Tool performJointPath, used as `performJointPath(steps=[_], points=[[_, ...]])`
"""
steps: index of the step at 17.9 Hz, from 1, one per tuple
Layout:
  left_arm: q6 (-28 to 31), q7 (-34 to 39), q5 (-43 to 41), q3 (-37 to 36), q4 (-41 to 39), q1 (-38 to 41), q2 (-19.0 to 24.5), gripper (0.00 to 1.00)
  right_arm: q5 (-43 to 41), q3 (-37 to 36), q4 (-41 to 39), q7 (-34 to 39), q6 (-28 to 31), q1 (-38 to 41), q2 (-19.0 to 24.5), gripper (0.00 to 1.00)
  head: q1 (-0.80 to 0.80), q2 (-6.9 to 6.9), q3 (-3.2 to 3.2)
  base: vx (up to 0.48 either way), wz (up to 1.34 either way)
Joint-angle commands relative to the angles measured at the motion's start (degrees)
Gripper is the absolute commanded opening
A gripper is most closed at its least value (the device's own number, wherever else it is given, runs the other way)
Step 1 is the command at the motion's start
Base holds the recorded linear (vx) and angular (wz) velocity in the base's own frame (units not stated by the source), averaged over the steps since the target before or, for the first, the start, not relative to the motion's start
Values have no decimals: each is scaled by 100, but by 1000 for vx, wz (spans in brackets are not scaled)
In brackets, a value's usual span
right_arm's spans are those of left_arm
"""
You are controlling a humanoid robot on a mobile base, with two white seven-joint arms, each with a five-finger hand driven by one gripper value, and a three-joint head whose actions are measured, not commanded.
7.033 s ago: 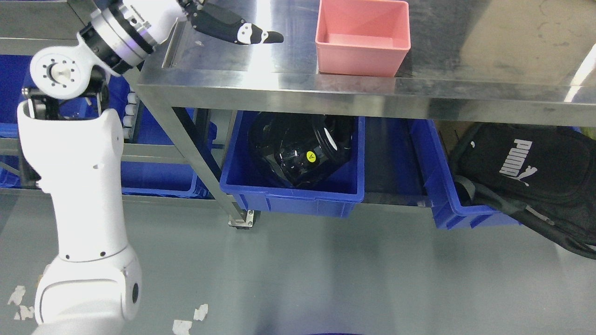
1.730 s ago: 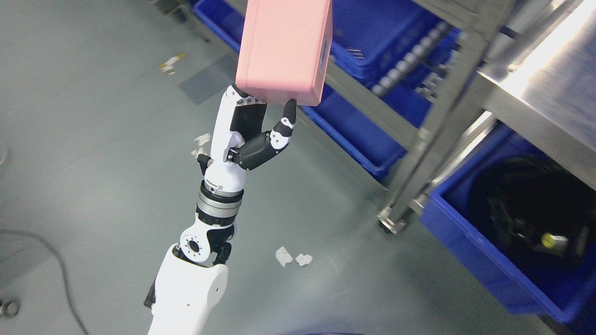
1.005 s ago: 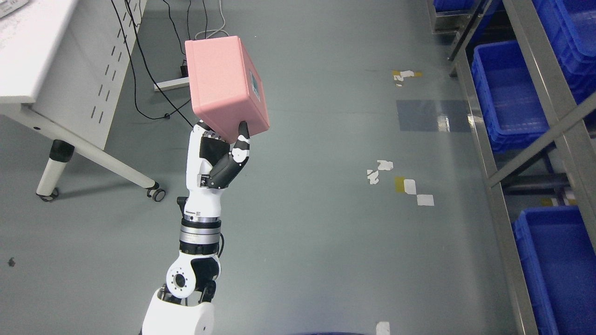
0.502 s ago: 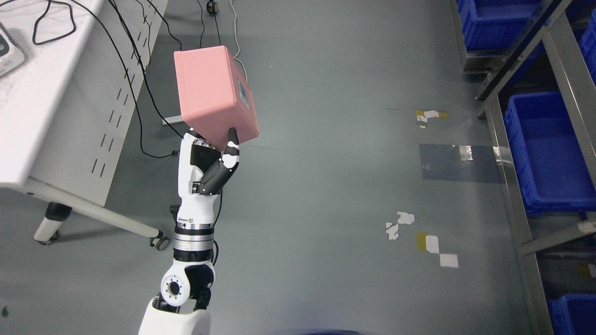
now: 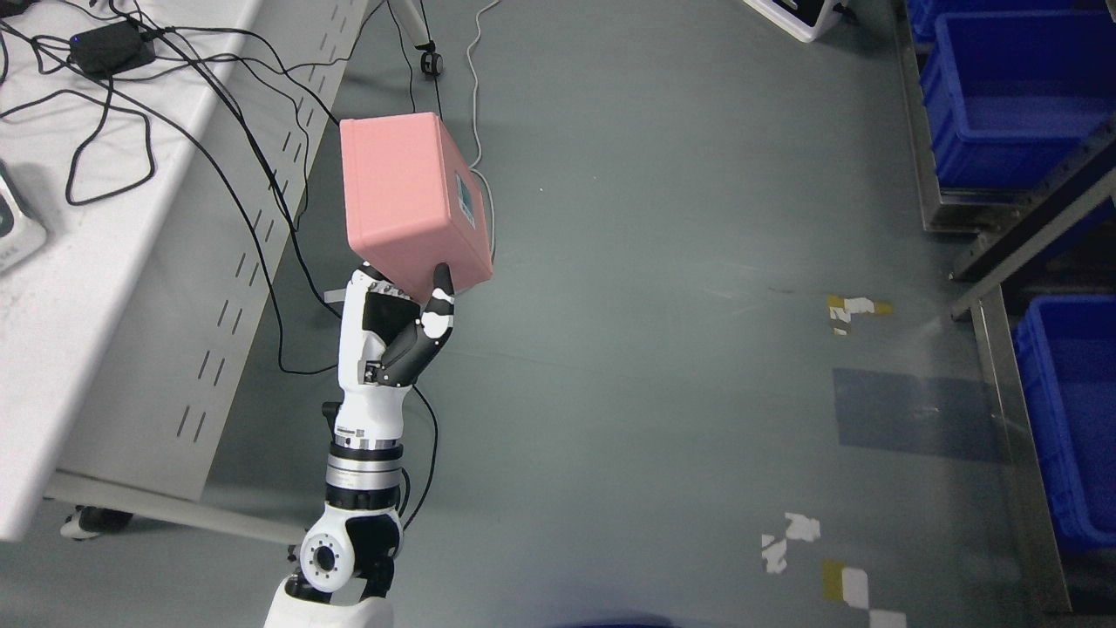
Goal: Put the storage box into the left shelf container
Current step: 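Hold the pink box aloft in the left hand while the robot turns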
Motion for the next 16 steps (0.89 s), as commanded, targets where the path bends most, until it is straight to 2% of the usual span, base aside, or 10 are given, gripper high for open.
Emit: performJointPath(steps=[1, 9, 16], points=[[-110, -64, 14, -6, 9, 101, 100, 4, -123, 0, -100, -1, 2, -25, -100, 100, 0, 0, 0, 496, 159], [-101, -143, 14, -277, 36, 232, 100, 4, -123, 0, -100, -1, 2, -17, -100, 100, 0, 0, 0, 466, -22], [-84, -495, -3, -708, 36, 759, 100, 4, -123, 0, -100, -1, 1, -16, -100, 100, 0, 0, 0, 505, -788]])
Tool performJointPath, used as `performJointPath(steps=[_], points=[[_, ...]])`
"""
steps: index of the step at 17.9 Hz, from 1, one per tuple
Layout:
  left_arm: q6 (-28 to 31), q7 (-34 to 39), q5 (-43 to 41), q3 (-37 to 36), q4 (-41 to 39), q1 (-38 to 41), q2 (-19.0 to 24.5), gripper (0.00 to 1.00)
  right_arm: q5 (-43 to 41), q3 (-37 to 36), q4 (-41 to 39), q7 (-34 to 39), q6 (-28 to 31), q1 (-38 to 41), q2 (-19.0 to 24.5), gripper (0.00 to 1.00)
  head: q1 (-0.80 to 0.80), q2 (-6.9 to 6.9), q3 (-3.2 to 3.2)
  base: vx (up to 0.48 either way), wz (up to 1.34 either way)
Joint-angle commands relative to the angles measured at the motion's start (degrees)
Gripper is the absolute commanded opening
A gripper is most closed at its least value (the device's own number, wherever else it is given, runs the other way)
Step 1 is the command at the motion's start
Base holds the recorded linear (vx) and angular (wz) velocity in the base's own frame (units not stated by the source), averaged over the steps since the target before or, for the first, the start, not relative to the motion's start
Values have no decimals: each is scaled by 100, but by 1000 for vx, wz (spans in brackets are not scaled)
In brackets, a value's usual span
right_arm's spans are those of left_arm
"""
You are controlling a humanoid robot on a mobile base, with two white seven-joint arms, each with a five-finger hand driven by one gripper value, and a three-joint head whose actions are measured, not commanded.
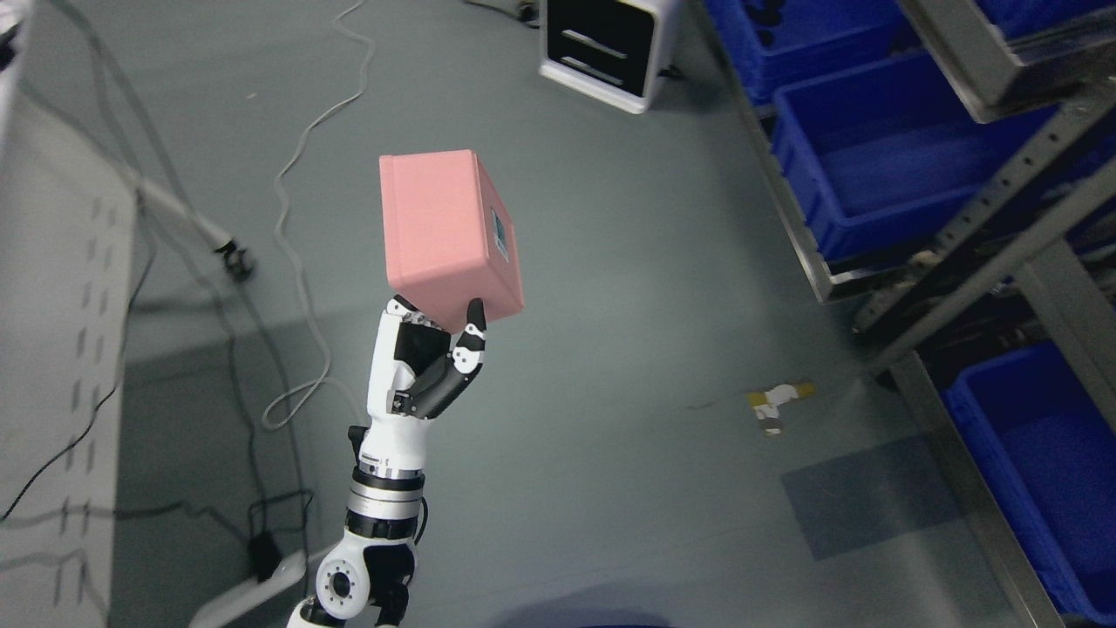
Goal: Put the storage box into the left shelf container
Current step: 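Hold the pink box aloft in the left hand while the robot turns, then lower the pink box with the left hand into the blue bin ahead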
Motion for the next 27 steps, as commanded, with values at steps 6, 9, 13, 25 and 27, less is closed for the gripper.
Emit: performJointPath(steps=[6, 9, 13, 25, 27], points=[[40, -476, -227, -557, 13, 732, 175, 5, -123, 0, -100, 13, -10, -25, -100, 100, 0, 0, 0, 330, -1285], [40, -616, -236, -505, 22, 749, 184, 5, -123, 0, -100, 4, -10, -25, -100, 100, 0, 0, 0, 264, -1288], [40, -845, -385, -391, 109, 794, 202, 5, -123, 0, -100, 13, -19, -25, -100, 100, 0, 0, 0, 254, -1124], [1198, -1083, -824, 603, 1137, -1024, 798, 5, -123, 0, -100, 4, -10, -25, -100, 100, 0, -2, 0, 179, -587], [1594, -1091, -991, 594, 1339, -1437, 940, 6, -123, 0, -100, 4, -10, -17, -100, 100, 0, -2, 0, 133, -280]])
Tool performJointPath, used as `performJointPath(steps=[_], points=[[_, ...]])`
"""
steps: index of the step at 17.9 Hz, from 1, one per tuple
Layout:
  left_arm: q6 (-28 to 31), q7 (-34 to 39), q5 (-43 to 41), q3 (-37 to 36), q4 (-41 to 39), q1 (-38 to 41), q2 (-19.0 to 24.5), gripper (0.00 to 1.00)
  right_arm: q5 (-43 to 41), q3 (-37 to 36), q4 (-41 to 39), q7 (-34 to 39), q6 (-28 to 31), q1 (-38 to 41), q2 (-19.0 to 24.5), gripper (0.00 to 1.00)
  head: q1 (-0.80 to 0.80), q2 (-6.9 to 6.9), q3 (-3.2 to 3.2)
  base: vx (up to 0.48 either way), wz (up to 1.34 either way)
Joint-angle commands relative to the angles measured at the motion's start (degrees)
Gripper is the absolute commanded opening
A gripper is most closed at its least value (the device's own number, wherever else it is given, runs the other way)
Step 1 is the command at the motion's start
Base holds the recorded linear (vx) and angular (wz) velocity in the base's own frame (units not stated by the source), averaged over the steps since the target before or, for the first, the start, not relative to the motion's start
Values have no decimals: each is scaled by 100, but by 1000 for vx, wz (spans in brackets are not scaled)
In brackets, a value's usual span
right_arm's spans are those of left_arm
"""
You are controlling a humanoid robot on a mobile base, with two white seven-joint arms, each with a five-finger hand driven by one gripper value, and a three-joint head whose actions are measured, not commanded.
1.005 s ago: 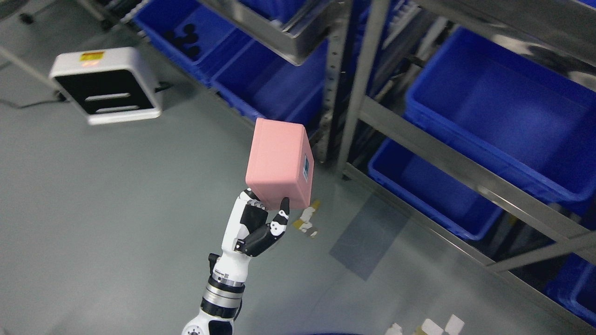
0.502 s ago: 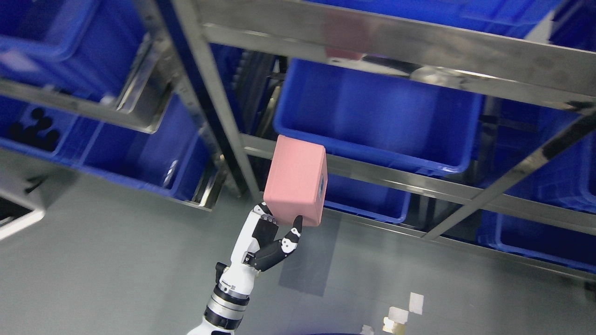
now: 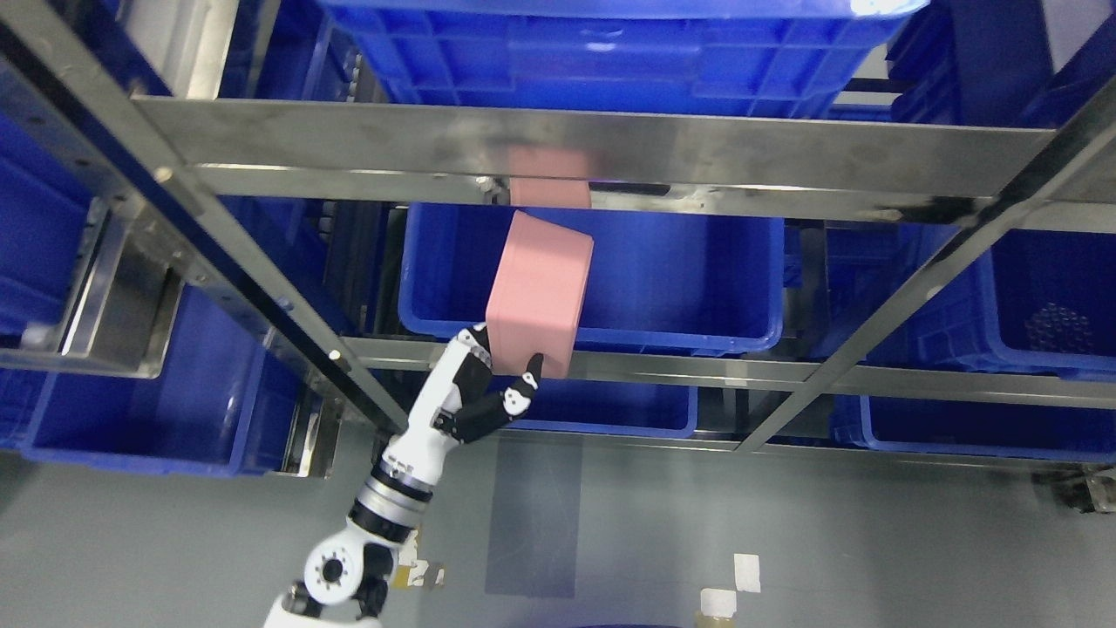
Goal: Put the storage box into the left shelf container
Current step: 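Lower the pink box with the left hand into the blue bin ahead, then release the pink box and withdraw the left hand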
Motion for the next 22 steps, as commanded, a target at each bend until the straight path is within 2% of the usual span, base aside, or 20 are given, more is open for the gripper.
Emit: performJointPath(steps=[1, 4, 8, 11, 12, 13, 16, 18, 19, 20, 22], points=[[649, -9, -385, 367, 828, -1144, 570, 6, -123, 0, -100, -6, 7, -27, -100, 100, 0, 0, 0, 92, -233], [1053, -17, -1095, 253, 1100, -1602, 491, 6, -123, 0, -100, -6, 7, -27, -100, 100, 0, -2, 0, 82, -196], [1081, -44, -2607, -300, 1645, -2068, 438, 9, -123, 0, -100, -6, -2, -18, -100, 100, 0, -2, 0, 43, -85], [1063, -683, -2917, -293, 1865, -2253, 158, 18, -123, 0, -100, -6, 7, -27, -100, 100, 0, -3, 0, 14, -27], [1054, -703, -2961, -292, 1865, -2253, 122, 21, -123, 0, -100, -6, 7, -27, -100, 100, 0, -3, 0, 0, 0], [1028, -703, -3057, -284, 1865, -2253, 104, 28, -123, 0, -100, -6, 7, -18, -100, 100, 0, -3, 0, 0, 0], [1028, -694, -3128, -275, 1822, -2341, -36, 73, -123, 0, -100, -6, -2, -27, -100, 100, 0, -3, 0, 0, 0], [967, -685, -3102, -109, 1717, -2341, -159, 90, -123, 0, -100, 3, 7, -27, -100, 100, 0, -2, 0, 0, 0], [949, -616, -3093, 214, 1498, -2306, -271, 98, -123, 0, -100, -6, 7, -27, -100, 100, 0, -3, 0, 0, 0], [923, -397, -3058, 426, 1348, -2271, -271, 99, -123, 0, -100, -6, 7, -27, -100, 100, 0, -2, 0, 0, 0], [739, 767, -2315, 429, 1128, -2184, -271, 100, -123, 0, -100, 3, 7, -18, -100, 100, 0, -3, 0, 0, 0]])
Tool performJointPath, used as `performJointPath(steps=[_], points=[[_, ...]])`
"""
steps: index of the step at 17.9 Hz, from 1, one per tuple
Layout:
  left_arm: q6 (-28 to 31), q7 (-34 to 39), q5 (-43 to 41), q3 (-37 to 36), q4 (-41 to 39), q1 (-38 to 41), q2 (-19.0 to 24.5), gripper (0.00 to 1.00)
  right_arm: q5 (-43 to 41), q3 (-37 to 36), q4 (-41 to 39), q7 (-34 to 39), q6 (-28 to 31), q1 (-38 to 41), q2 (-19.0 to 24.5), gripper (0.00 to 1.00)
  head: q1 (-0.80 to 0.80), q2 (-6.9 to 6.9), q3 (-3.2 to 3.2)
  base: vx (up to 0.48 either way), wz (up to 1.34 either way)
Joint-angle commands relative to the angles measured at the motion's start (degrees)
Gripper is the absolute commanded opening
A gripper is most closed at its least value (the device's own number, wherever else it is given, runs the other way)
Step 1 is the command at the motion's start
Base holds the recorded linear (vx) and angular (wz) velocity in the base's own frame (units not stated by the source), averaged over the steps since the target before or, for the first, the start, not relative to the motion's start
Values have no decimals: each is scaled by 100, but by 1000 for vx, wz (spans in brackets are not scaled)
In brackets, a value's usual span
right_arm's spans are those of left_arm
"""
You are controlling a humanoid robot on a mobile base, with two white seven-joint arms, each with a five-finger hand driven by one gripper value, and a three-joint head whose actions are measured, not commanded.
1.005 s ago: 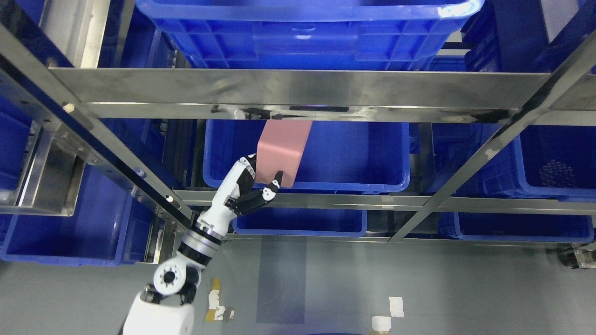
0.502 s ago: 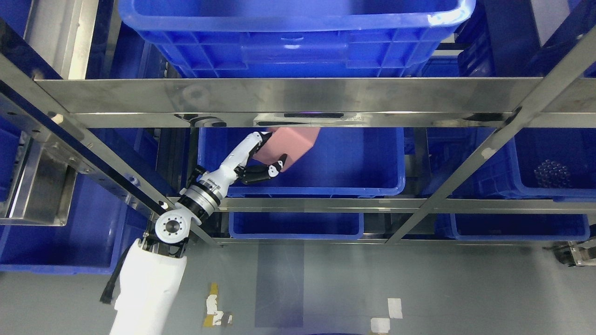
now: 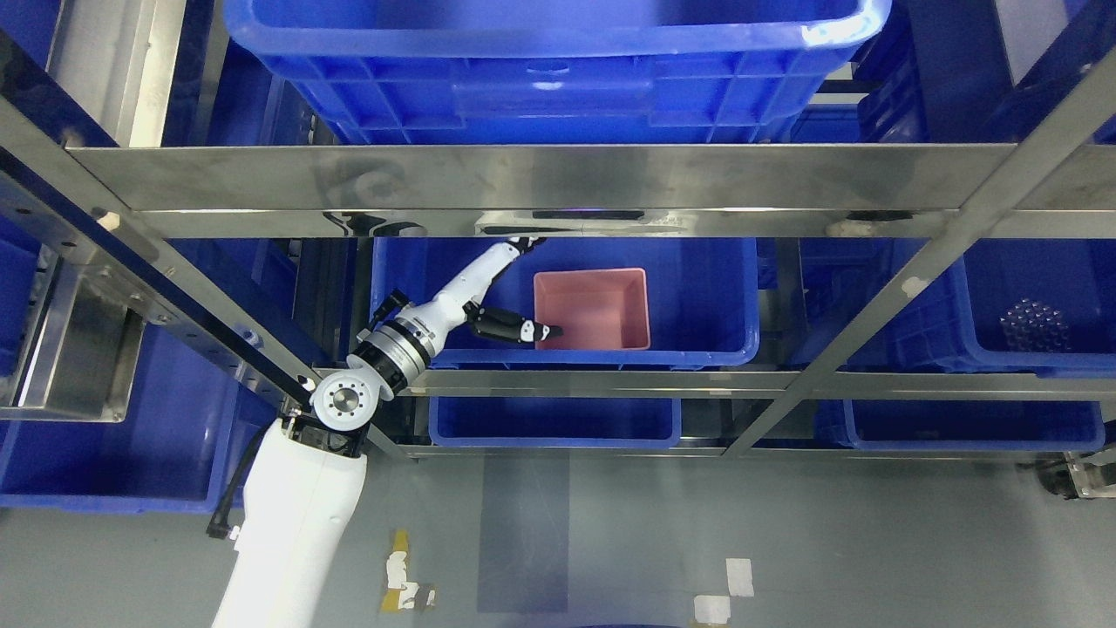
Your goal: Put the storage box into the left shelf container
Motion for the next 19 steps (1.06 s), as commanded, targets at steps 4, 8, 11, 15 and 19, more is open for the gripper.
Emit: performJointPath(steps=[4, 8, 11, 15, 19], points=[[-167, 2198, 1233, 272, -1037, 810, -270, 100, -123, 0, -100, 4, 1, -18, -100, 100, 0, 0, 0, 0, 0], [-595, 2225, 1700, 552, -2015, 1936, -270, 100, -123, 0, -100, 4, 1, -26, -100, 100, 0, 0, 0, 0, 0], [-993, 2216, 1709, 615, -2006, 2552, -270, 100, -123, 0, -100, 13, -8, -18, -100, 100, 0, 0, 0, 0, 0], [-914, 2234, 1717, 694, -2006, 2597, -270, 100, -123, 0, -100, 4, 1, -26, -100, 100, 0, 0, 0, 0, 0], [-888, 2225, 1717, 694, -2006, 2597, -270, 100, -123, 0, -100, 13, 1, -18, -100, 100, 0, 0, 0, 0, 0]])
